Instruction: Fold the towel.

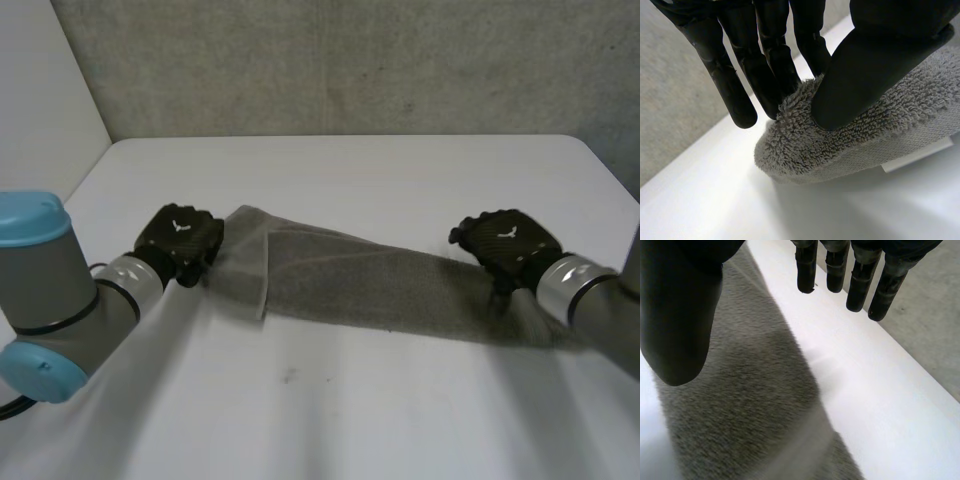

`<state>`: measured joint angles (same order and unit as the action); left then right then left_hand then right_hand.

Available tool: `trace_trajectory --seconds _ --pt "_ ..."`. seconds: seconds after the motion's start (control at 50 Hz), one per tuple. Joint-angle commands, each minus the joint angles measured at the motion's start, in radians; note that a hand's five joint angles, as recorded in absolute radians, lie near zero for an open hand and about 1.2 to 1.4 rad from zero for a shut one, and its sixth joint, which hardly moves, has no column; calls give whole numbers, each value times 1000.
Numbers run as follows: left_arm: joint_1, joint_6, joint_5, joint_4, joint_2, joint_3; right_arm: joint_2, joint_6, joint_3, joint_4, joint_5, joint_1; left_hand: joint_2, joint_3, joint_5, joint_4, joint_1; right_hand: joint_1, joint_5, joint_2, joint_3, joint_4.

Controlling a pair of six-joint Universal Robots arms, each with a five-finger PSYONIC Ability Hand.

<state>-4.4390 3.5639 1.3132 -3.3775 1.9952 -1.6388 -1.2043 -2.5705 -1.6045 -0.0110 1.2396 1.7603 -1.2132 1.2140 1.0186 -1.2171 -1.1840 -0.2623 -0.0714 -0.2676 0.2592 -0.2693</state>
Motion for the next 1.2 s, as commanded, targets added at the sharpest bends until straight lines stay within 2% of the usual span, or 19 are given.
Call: trace_trajectory --seconds 0.02,0.14,0.28,0.44,0.56,0.68,0.8,0.84,0.96,1.0,1.12,1.2 --pt "13 -77 -5 7 -90 -21 -5 10 101 -194 -58 -88 -183 182 203 -179 -212 13 -3 18 -10 20" --pt "29 -105 -8 7 -174 -56 74 -8 230 -277 -114 -120 -183 182 203 -179 -212 -2 -18 4 5 5" --pt "30 -120 -23 7 -262 -95 196 -91 385 -371 -126 -113 -183 182 203 -179 -212 -8 -24 -2 11 -1" --pt "29 -214 -58 7 -369 -124 373 -142 578 -446 -118 -61 -183 182 203 -179 -212 -34 -50 -29 37 -27" --pt "27 -223 -63 7 -394 -130 436 -143 632 -446 -108 -24 -183 182 203 -179 -212 -186 -203 -181 189 -179" --pt "26 -224 -63 7 -395 -128 473 -142 649 -445 -83 5 -183 182 203 -179 -212 -228 -244 -223 231 -221" --pt "15 -226 -66 4 -394 -122 489 -137 656 -442 -55 27 -183 182 203 -179 -212 -401 -417 -396 404 -394" --pt "12 -226 -66 3 -394 -119 489 -139 663 -438 -55 28 -183 182 203 -179 -212 -641 -657 -636 644 -634" --pt "10 -231 -66 -2 -389 -108 491 -135 673 -438 -54 28 -183 182 203 -179 -212 -850 -867 -845 853 -843" --pt "7 -237 -66 -3 -388 -102 493 -135 686 -438 -51 28 -183 182 203 -179 -212 -1107 -1123 -1102 1110 -1100" --pt "6 -246 -66 -8 -369 -75 488 -140 732 -437 -52 28 -183 182 203 -179 -212 -1134 -1150 -1129 1137 -1127" --pt "7 -258 -57 -46 -273 46 476 -154 912 -435 -13 30 -183 182 203 -179 -212 -1134 -1150 -1129 1137 -1127"
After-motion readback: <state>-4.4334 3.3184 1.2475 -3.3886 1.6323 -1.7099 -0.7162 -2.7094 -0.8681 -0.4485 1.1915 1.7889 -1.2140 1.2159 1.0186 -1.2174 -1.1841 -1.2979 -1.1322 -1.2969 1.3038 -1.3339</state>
